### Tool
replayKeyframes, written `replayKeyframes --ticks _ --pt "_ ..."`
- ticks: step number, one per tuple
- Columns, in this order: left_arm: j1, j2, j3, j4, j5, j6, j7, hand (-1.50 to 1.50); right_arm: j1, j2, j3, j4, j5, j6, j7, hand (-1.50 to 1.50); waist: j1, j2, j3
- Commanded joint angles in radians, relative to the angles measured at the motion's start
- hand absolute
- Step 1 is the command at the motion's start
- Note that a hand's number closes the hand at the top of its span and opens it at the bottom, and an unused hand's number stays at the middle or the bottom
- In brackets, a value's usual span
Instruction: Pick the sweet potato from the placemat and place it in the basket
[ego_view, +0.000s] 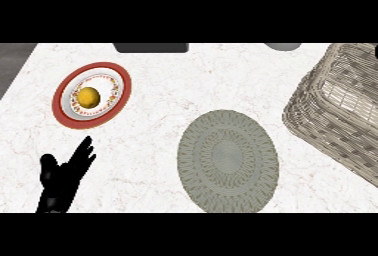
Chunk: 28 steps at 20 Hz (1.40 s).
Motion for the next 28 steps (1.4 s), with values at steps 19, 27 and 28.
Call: replayKeyframes --ticks 19,27,28 --pt "0.021 -0.053 -0.007 0.068 -0.048 0.010 0.022 0.00 0.252 -0.145 -0.023 -0.131 -0.025 0.077 -0.032 -1.50 -0.011 0.005 -0.012" --pt "0.052 -0.007 0.043 0.062 -0.015 -0.043 0.019 0.00 0.382 -0.150 -0.169 -0.317 -0.105 0.051 0.027 -1.50 -0.020 0.003 -0.012" --pt "0.039 -0.020 0.028 0.025 -0.005 -0.033 0.089 0.00 0.403 -0.140 -0.192 -0.319 -0.106 0.037 0.035 -1.50 -0.021 0.003 -0.011"
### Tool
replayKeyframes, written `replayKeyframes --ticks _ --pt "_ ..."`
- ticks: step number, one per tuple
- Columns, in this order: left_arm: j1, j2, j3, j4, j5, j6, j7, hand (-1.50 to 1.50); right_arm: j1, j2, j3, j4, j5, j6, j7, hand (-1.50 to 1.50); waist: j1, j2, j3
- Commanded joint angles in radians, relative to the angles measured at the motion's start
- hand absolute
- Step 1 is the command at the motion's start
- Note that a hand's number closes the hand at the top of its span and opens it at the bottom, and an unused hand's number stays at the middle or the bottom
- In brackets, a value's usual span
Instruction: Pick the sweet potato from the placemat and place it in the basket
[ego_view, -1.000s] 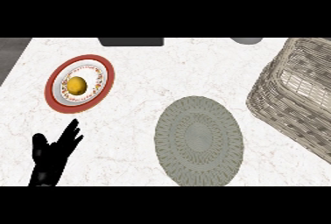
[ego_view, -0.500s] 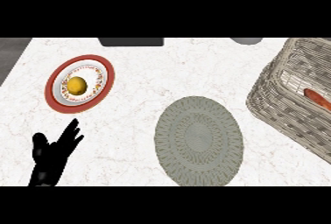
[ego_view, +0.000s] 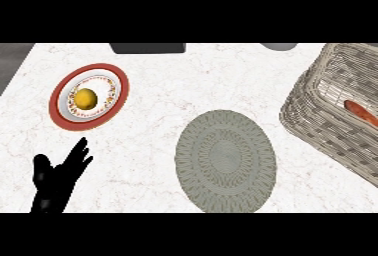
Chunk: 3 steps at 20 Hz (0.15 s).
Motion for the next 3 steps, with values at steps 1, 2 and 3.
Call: replayKeyframes --ticks 1,2,3 --pt "0.053 -0.014 -0.008 0.070 -0.021 0.002 -0.015 0.00 0.134 -0.024 -0.098 -0.161 -0.082 0.086 0.036 -1.50 -0.018 0.004 -0.008" --pt "0.042 -0.021 -0.011 0.056 -0.012 0.003 0.016 0.00 0.150 -0.040 -0.125 -0.158 -0.092 0.088 0.030 -1.50 -0.013 0.006 -0.007" --pt "0.082 -0.018 -0.006 0.045 -0.014 -0.006 -0.026 0.00 0.158 -0.018 -0.138 -0.218 -0.104 0.095 0.069 -1.50 -0.007 0.006 -0.008"
